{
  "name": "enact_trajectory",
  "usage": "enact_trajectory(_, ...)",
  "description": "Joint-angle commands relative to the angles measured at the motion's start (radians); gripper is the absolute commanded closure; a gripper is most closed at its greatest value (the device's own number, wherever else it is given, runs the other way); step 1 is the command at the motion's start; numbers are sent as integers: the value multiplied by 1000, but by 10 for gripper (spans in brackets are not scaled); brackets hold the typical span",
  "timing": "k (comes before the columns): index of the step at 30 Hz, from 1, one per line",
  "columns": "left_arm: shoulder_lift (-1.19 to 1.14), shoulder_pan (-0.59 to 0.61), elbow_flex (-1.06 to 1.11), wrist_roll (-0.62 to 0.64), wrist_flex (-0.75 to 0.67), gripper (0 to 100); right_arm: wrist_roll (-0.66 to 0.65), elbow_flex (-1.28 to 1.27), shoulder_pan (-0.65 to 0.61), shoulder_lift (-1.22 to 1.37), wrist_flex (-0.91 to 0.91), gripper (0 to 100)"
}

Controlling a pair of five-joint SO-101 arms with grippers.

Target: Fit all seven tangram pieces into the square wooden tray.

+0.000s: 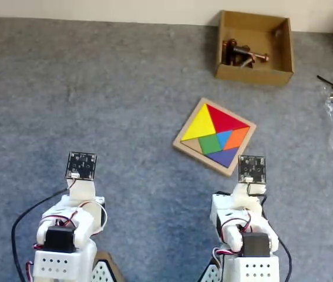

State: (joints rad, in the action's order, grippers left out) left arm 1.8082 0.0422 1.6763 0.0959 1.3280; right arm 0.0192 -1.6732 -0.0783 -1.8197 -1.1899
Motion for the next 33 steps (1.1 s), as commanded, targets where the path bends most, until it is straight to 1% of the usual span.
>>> enact_trajectory(1,7,-16,19,8,-3,995,11,-111,-15,-12,-21,988)
enact_trajectory(7,7,-16,19,8,-3,995,9,-111,-16,-12,-58,988)
enact_trajectory(33,7,-16,19,8,-3,995,12,-111,-16,-12,-58,989)
